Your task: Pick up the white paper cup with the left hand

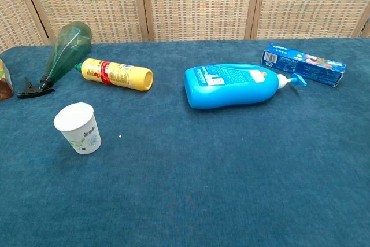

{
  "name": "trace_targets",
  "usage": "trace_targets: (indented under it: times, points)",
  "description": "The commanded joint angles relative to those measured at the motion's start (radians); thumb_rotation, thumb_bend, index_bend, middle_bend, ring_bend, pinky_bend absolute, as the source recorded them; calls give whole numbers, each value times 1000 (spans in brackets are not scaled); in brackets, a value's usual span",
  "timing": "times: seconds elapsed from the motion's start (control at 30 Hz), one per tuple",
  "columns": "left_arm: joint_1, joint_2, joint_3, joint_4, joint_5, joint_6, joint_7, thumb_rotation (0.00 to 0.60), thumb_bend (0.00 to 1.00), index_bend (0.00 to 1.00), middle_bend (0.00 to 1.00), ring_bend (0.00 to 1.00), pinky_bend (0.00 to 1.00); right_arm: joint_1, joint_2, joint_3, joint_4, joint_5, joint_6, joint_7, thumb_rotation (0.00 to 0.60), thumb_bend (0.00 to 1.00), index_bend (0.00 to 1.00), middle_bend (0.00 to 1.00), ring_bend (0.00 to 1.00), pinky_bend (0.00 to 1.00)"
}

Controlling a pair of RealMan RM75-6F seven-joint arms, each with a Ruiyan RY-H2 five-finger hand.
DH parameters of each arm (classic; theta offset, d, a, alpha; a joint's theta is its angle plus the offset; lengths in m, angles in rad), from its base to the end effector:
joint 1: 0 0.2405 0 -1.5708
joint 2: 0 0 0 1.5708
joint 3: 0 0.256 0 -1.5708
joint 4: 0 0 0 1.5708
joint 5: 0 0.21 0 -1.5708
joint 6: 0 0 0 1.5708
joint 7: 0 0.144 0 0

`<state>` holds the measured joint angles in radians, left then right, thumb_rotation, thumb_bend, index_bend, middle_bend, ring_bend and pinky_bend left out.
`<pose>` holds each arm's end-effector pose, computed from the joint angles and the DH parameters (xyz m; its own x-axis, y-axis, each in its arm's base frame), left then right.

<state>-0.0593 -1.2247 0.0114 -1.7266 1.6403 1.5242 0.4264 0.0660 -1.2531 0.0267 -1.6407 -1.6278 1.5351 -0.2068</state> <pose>-0.2637 0.1570 0.1111 0.5804 -0.0098 0.8143 0.8062 -0.1335 -0.5763 -0.2763 -0.1679 0.1136 0.4395 0.0323 0.8977 -0.8901 -0.1184 0.4400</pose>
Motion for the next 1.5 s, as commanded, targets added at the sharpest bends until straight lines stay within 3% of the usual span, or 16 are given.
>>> trace_targets:
  times: [0.03, 0.97, 1.07, 1.2, 1.27, 1.37, 1.5]
  points:
    - [0, -1, 0, 0, -1, 0, 1, 600, 23, 0, 0, 0, 0, 1, 1, -1, -2, 0, -1, 2, 600, 0, 0, 0, 0, 0]
    - [-10, -8, -2, -10, -14, -20, 5, 600, 25, 0, 0, 0, 0, 2, 10, -10, -18, 5, -17, -2, 600, 0, 0, 0, 0, 0]
    - [-25, -8, -12, -24, -32, -44, 5, 600, 64, 0, 0, 0, 0, 2, 11, -9, -20, 7, -16, -1, 600, 0, 0, 0, 0, 0]
    - [-74, 1, -44, -62, -79, -120, 43, 600, 92, 0, 0, 0, 0, 1, 14, -9, -26, 6, -14, 2, 600, 0, 0, 0, 0, 0]
    - [-151, -5, -98, -102, -169, -235, 114, 600, 93, 0, 0, 0, 0, 1, 19, -6, -31, 10, -13, 14, 600, 0, 0, 0, 0, 0]
    - [-215, -20, -141, -142, -287, -328, 184, 600, 96, 2, 0, 0, 0, 2, 24, -5, -33, 12, -15, 23, 600, 0, 0, 0, 0, 0]
    - [-288, -62, -180, -153, -406, -392, 265, 600, 101, 94, 0, 0, 0, 2, 30, -4, -38, 13, -15, 33, 600, 0, 0, 0, 0, 0]
